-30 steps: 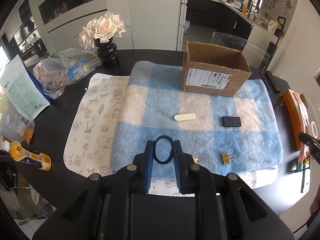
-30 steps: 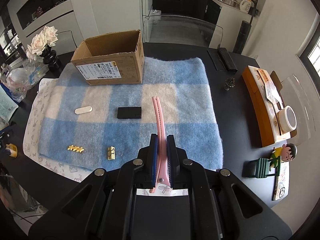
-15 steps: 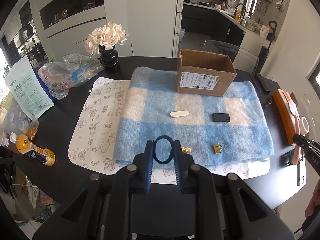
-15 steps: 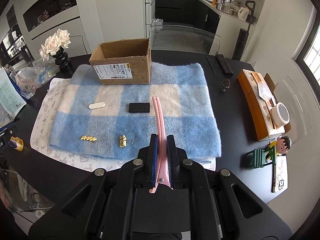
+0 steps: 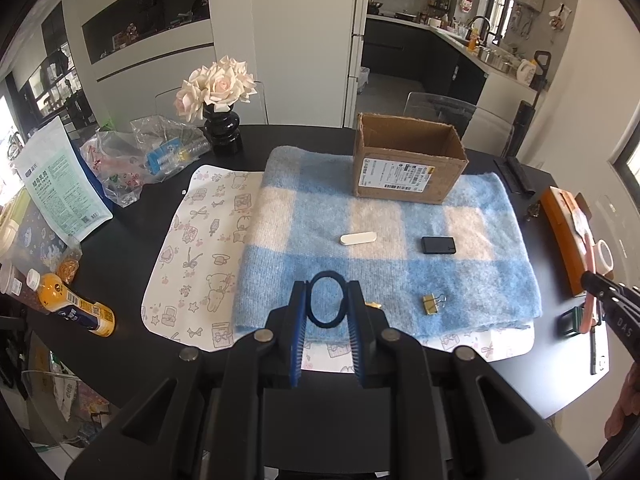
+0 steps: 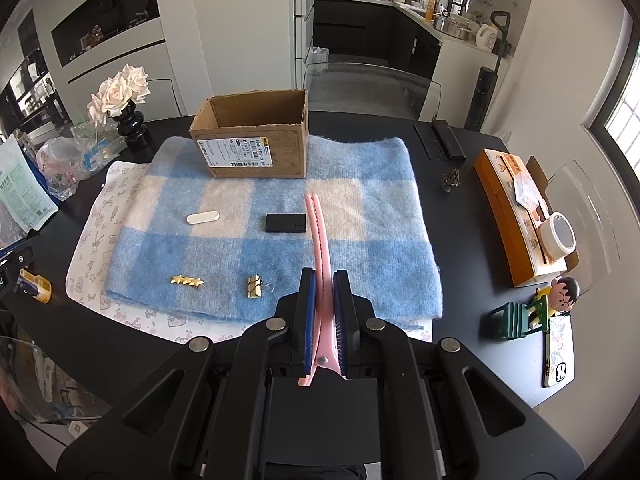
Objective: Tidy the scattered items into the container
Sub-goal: 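Lift the pink clip and black ring off the blanket with both tools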
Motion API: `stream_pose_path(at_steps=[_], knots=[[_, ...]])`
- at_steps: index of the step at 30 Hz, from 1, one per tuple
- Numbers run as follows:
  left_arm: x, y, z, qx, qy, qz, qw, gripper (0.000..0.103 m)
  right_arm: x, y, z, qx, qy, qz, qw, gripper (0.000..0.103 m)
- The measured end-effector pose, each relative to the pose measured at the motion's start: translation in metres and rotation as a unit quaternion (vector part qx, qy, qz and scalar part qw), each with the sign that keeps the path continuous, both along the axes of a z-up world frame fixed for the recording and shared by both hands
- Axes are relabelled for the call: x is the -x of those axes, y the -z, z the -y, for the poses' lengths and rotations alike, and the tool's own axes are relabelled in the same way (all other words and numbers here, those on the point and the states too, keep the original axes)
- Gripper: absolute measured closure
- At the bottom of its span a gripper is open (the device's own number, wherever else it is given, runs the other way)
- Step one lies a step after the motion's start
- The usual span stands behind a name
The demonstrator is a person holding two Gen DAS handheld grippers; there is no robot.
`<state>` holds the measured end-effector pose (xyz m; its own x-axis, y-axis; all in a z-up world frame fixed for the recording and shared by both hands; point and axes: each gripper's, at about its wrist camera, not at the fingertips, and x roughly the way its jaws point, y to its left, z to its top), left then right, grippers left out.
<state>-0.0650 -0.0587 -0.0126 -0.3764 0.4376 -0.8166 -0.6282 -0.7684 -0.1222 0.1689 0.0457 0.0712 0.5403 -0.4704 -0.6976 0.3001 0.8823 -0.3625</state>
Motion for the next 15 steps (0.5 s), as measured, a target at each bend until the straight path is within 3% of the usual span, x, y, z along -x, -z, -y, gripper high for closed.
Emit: stream_pose_path(at_steps=[15], knots=[[0.031,-0.01,-0.042,-0.006,0.019,-0.005,0.9998,0.084,-0.045,-0.007,-0.003,0.007,-0.002,0.005,1.0,0.094]])
